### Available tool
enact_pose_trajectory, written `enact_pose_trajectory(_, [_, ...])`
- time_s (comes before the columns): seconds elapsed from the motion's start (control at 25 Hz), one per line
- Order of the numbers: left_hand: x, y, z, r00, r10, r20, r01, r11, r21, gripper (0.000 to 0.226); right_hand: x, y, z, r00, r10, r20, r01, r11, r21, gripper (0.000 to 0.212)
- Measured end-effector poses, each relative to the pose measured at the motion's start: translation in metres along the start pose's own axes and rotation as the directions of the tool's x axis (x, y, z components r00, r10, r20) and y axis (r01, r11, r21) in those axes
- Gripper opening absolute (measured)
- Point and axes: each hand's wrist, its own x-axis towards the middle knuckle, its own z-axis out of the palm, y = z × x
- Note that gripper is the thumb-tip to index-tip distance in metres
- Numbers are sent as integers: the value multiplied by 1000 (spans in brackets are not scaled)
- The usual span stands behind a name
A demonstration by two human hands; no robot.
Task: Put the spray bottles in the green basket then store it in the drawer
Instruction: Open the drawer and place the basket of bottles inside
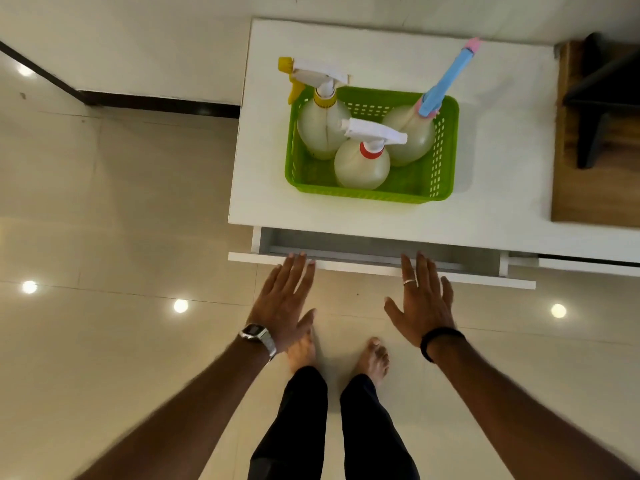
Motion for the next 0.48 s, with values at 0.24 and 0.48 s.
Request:
enact_pose_trajectory(0.24, [12,49,-6,988,-121,92,116,991,63,87,-12,5,12,998,22,55,-20,999,-31,82])
enact_pose_trajectory(0.48, [-18,68,1,960,-195,200,191,981,38,87,-49,12,22,988,-10,157,15,999,-29,85])
